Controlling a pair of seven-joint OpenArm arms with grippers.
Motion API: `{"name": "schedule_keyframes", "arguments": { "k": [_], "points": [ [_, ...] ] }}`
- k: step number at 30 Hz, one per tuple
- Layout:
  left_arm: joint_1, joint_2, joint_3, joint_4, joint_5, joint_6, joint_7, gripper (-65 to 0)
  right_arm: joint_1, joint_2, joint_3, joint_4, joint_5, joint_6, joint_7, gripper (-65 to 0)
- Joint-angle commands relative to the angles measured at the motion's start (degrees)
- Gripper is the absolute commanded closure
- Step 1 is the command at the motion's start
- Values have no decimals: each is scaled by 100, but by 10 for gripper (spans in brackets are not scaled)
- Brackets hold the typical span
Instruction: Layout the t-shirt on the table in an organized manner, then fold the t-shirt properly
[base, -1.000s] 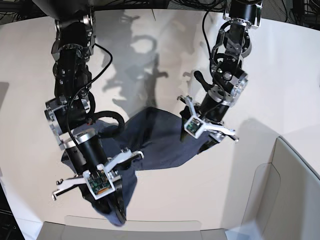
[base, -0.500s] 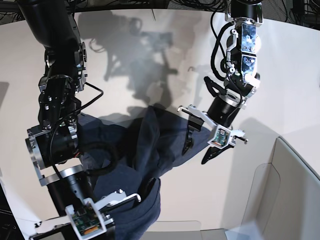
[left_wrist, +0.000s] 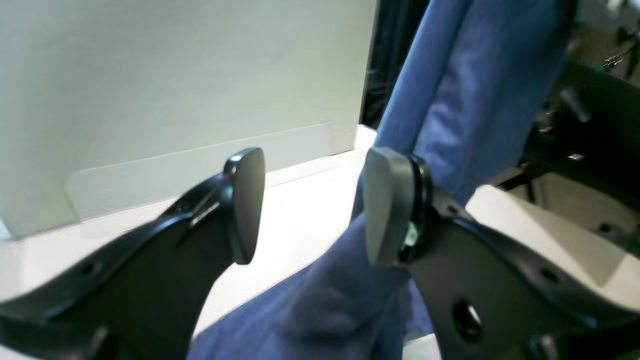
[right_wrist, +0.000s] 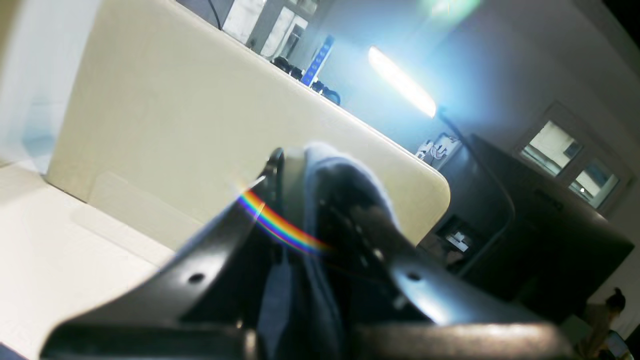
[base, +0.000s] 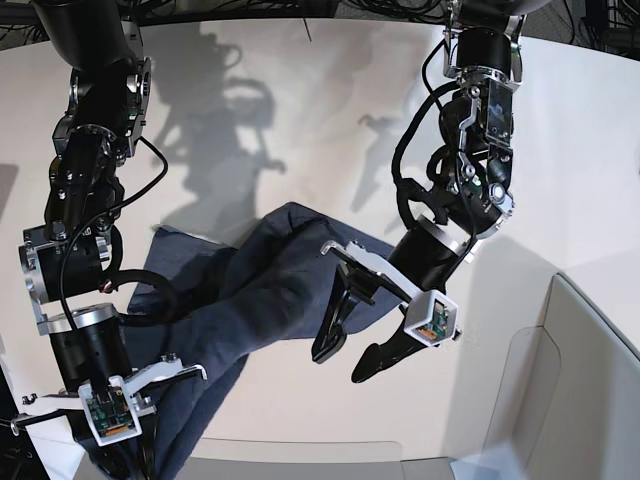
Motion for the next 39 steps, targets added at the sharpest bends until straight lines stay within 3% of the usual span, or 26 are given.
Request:
{"name": "schedule_keyframes", "arguments": {
  "k": [1, 7, 16, 19, 23, 29, 35, 39],
  "points": [
    [-107, 126, -13, 87, -82, 25, 8, -300, 177, 30, 13, 77, -12, -69, 211, 0],
    [148, 627, 145, 87, -47, 25, 491, -300, 292, -6, -5, 68, -12, -78, 211, 0],
    [509, 653, 954, -54, 94, 34, 465, -300, 494, -234, -5, 68, -21, -78, 211, 0],
    [517, 662, 1121, -353, 402, 43, 236, -298, 503, -340, -5, 68, -21, -78, 211, 0],
    [517, 671, 1393, -960, 868, 60, -511, -298, 520, -375, -5, 77, -21, -78, 211, 0],
    [482, 653, 1578, -1549, 1298, 1019, -1153, -299, 503, -375, -5, 77, -21, -78, 211, 0],
    [473, 653, 1569, -1575, 2037, 1722, -1162, -299, 476, -375, -5, 77, -21, -78, 211, 0],
    [473, 671, 1569, -1575, 2476, 2012, -1118, -299, 476, -375, -5, 77, -21, -78, 211, 0]
  ]
}}
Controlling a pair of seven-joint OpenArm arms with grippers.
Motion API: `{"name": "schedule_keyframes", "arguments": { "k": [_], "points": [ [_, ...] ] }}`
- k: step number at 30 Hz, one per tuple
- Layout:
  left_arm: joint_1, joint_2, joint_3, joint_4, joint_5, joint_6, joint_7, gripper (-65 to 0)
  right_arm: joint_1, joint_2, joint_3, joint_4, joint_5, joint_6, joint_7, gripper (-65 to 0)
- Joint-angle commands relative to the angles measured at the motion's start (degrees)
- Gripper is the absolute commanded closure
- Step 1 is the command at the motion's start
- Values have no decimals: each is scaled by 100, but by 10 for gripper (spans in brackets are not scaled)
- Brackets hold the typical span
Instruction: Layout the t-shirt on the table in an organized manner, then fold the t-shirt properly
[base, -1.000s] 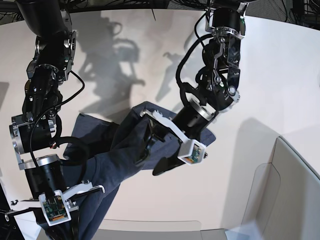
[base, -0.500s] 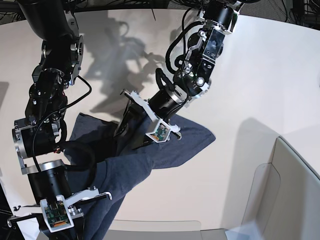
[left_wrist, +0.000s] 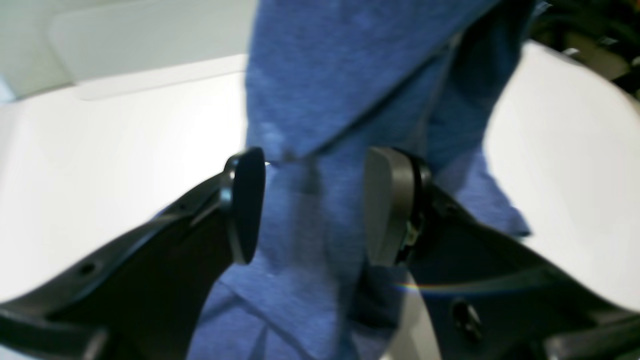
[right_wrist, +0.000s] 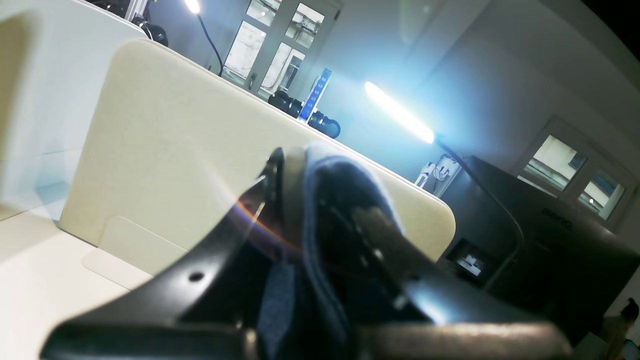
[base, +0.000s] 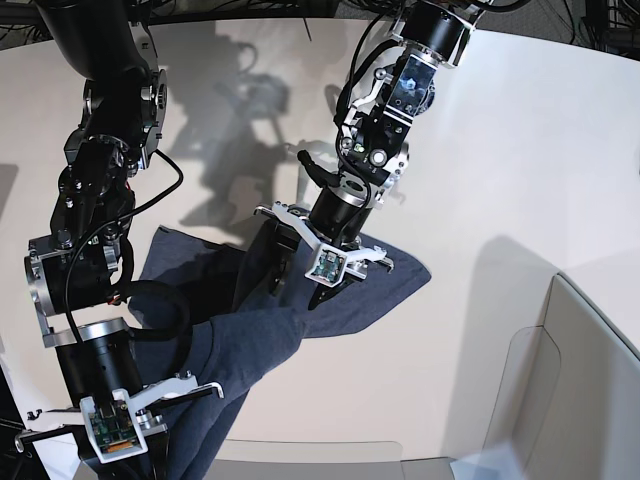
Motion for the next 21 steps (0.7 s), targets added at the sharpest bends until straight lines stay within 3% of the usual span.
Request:
{"name": "schedule_keyframes", "arguments": {
  "k": [1, 10, 17, 21],
  "points": [
    [-117, 46, 4, 102, 96, 67, -134, -299, 175, 14, 20, 73, -8, -65, 178, 0],
    [-117, 239, 83, 93, 685, 278, -108, -299, 175, -153, 20, 73, -8, -65, 178, 0],
    [-99, 591, 400, 75, 1925, 287, -108, -297, 175, -241, 20, 73, -8, -65, 178, 0],
    [-117, 758, 365, 75, 2206, 384, -108, -297, 175, -258, 20, 73, -8, -65, 178, 0]
  ]
}}
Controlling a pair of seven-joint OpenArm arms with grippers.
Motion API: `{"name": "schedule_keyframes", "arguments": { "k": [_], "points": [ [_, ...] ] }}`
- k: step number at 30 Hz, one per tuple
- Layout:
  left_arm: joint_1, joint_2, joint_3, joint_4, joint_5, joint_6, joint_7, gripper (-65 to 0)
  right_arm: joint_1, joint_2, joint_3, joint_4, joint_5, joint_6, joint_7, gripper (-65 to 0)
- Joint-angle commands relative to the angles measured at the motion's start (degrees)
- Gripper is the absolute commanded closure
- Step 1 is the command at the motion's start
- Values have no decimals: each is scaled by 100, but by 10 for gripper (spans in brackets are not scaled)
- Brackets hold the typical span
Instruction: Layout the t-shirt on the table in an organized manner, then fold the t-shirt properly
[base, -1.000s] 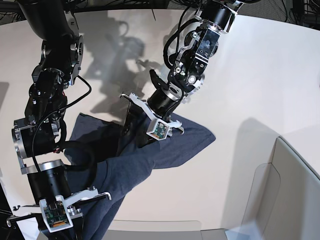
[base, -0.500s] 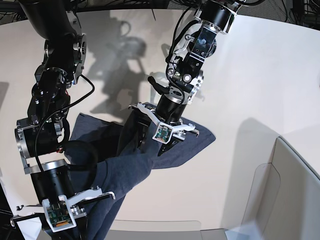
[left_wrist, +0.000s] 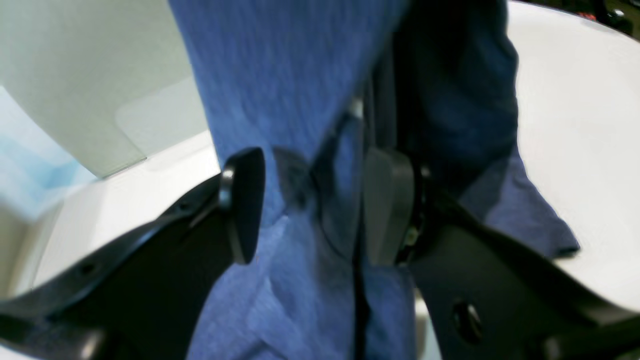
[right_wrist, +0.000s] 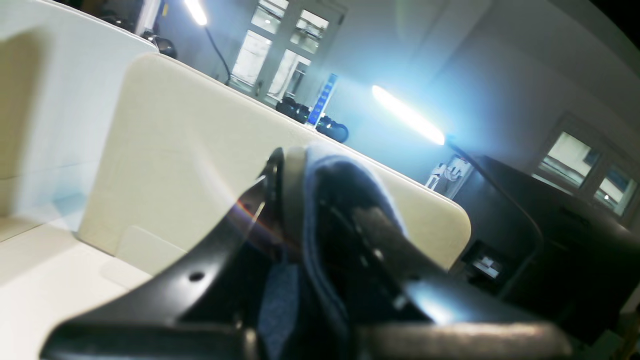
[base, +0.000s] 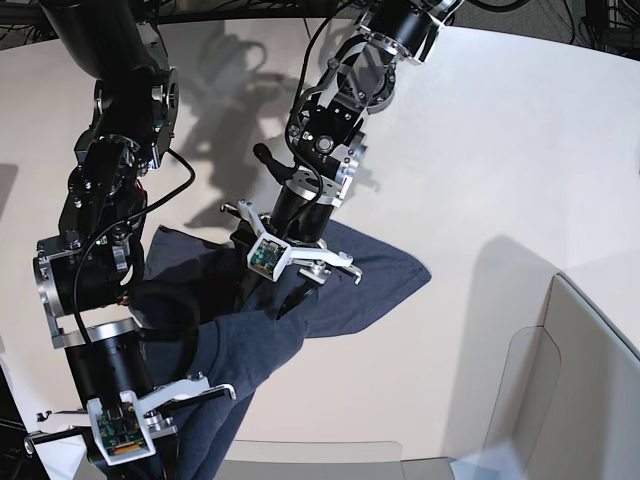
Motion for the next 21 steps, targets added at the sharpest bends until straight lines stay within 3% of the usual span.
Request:
{"name": "schedule_keyframes", "arguments": {
  "k": [1, 13, 21],
  "points": [
    [-110, 78, -9, 95, 47, 54, -182, -297, 168, 17, 20, 75, -4, -65, 182, 0],
    [-321, 78, -36, -380, 47, 62, -182, -297, 45, 8, 20, 75, -4, -65, 182, 0],
    [-453, 78, -396, -362, 47, 62, -182, -297, -25, 8, 20, 84, -4, -65, 191, 0]
  ]
}}
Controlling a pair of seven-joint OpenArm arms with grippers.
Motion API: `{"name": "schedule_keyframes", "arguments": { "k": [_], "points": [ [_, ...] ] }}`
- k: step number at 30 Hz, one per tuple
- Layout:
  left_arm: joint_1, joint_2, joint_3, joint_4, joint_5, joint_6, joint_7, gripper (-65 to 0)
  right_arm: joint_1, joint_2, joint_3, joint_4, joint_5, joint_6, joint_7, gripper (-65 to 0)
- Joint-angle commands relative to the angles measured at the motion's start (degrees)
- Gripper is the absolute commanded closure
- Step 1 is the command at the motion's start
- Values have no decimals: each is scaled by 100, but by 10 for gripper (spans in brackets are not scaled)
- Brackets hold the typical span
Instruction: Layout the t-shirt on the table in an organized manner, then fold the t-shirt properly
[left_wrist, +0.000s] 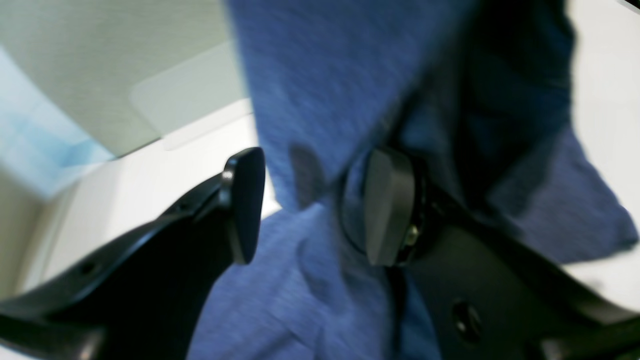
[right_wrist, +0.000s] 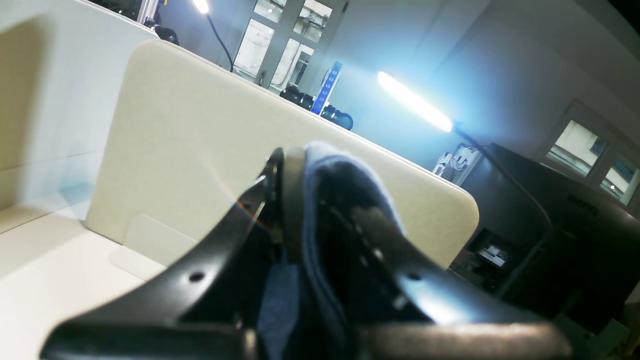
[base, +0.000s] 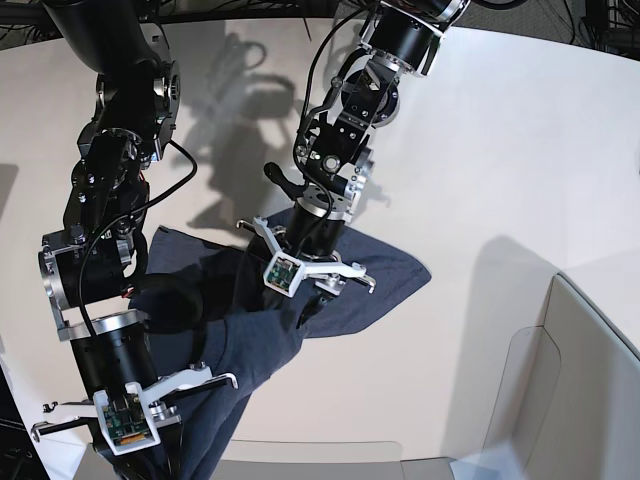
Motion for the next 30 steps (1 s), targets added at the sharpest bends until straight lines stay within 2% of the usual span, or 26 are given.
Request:
{"name": "schedule_keyframes", "arguments": {
  "k": [1, 10, 30],
  "points": [
    [-138, 78, -51, 119, 40, 56, -193, -297, 171, 6, 20, 81, -8, -65, 184, 0],
    [-253, 69, -332, 136, 40, 56, -193, -297, 171, -108, 11, 81, -8, -65, 184, 0],
    [-376, 87, -411, 514, 23, 56, -193, -297, 39, -126, -139, 81, -8, -65, 184, 0]
  ]
}}
